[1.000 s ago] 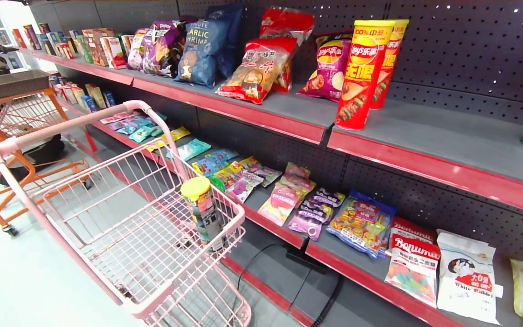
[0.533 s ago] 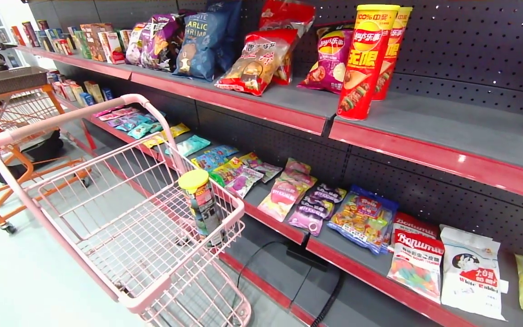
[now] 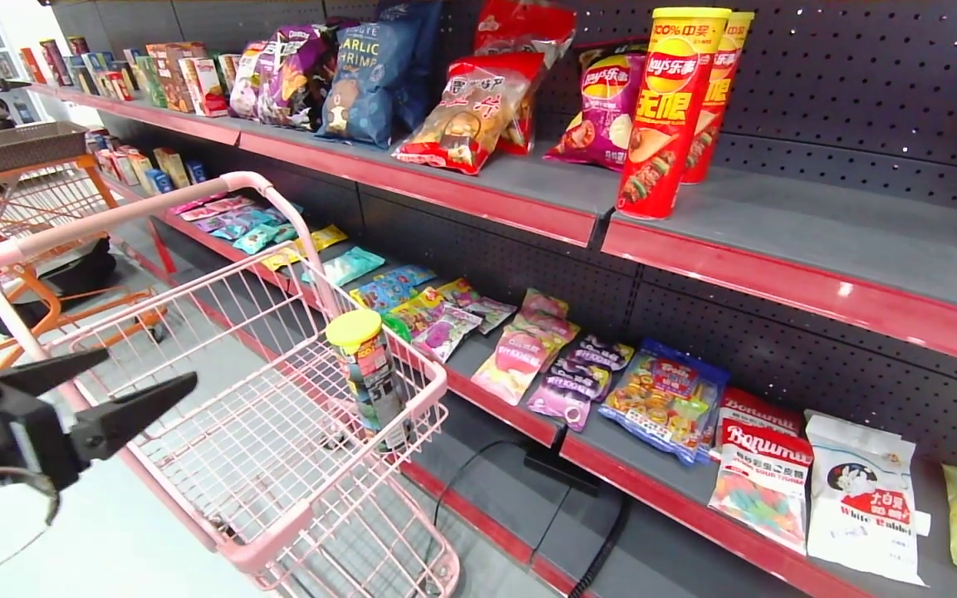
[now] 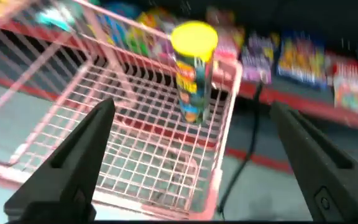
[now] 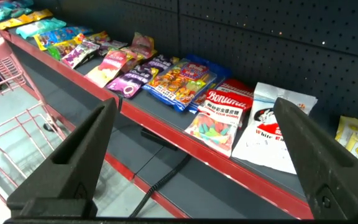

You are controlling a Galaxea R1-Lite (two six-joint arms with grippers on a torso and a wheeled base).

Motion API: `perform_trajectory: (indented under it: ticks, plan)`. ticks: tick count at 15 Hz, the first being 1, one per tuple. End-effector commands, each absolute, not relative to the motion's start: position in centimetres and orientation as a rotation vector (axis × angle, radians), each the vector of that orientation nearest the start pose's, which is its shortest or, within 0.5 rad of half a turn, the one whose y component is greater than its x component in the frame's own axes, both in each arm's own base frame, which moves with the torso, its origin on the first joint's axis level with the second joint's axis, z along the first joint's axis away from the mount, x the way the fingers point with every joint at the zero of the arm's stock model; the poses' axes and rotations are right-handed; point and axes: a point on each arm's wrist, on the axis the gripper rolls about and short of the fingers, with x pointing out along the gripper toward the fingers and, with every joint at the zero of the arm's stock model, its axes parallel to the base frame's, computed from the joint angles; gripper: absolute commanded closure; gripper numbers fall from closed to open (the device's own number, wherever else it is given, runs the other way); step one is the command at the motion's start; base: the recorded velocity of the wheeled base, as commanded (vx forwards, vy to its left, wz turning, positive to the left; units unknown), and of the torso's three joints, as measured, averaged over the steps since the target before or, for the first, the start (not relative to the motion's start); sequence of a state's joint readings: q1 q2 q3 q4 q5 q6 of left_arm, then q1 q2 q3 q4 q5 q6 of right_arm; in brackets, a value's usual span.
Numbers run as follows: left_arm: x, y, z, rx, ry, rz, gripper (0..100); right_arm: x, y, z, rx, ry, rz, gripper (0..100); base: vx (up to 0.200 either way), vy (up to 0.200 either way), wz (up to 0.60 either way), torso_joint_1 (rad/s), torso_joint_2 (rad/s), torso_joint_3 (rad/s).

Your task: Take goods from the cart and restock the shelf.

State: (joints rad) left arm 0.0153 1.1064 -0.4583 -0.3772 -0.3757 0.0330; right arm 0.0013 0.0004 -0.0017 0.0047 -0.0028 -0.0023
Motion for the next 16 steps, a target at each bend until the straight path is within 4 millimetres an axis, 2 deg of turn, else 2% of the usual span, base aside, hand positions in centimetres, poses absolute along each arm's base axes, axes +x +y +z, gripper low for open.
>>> perform_trajectory:
  ticks: [1, 3, 4, 7, 13, 16]
  plan:
    - [21.1, 0.8, 14.1, -0.005, 0.479, -0.476, 0, -2.3, 0.0, 7.5, -0.003, 0.003, -0.002, 0, 0.0, 0.0, 0.0, 0.0, 0.0, 0.0]
    - [23.4, 1.8, 12.5, 0.021, 0.471, -0.541, 0, -2.3, 0.0, 7.5, -0.003, 0.005, 0.0, 0, 0.0, 0.0, 0.0, 0.0, 0.0, 0.0]
    - [23.9, 1.9, 12.3, 0.03, 0.464, -0.546, 0, -2.3, 0.0, 7.5, -0.003, 0.003, -0.002, 0, 0.0, 0.0, 0.0, 0.0, 0.0, 0.0]
    - [27.4, 2.4, 11.3, 0.068, 0.39, -0.59, 0, -2.3, 0.0, 7.5, -0.003, 0.003, -0.002, 0, 0.0, 0.0, 0.0, 0.0, 0.0, 0.0]
    - [32.2, 0.3, 9.6, 0.112, 0.285, -0.701, 0, -2.3, 0.0, 7.5, -0.005, 0.005, 0.0, 0, 0.0, 0.0, 0.0, 0.0, 0.0, 0.0]
    - [32.8, -1.0, 9.0, 0.114, 0.291, -0.741, 0, -2.3, 0.0, 7.5, -0.006, 0.005, -0.002, 0, 0.0, 0.0, 0.0, 0.0, 0.0, 0.0]
